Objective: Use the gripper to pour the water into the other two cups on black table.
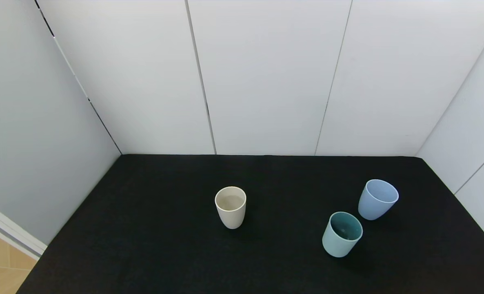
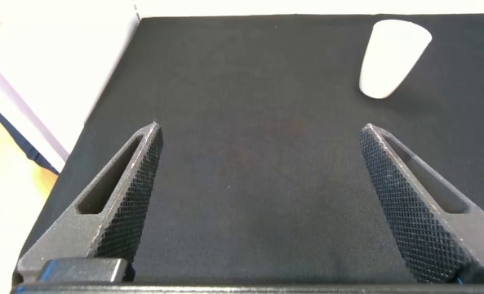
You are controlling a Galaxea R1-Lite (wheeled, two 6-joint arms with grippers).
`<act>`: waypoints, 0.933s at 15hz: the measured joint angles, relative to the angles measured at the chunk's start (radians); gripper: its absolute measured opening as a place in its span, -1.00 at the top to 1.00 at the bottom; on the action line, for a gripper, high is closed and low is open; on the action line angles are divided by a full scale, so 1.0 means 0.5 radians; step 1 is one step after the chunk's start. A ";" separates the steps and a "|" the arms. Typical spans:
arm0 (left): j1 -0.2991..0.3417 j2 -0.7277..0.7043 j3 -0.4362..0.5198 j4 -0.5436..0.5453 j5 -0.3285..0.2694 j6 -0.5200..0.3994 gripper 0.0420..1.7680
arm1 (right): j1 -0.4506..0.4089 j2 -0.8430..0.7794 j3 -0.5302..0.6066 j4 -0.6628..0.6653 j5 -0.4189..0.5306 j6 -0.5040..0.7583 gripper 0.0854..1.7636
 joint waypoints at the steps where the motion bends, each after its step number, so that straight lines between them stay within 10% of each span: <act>1: 0.000 0.000 0.000 0.001 0.000 0.001 -0.94 | -0.068 -0.094 0.008 0.080 0.057 0.003 -0.92; 11: 0.000 0.000 0.000 0.001 0.000 0.000 -0.94 | -0.196 -0.887 0.264 0.131 0.075 -0.026 -0.92; 14: 0.000 0.000 0.000 0.000 0.000 0.000 -0.94 | -0.200 -0.935 0.396 -0.114 -0.172 -0.136 -0.92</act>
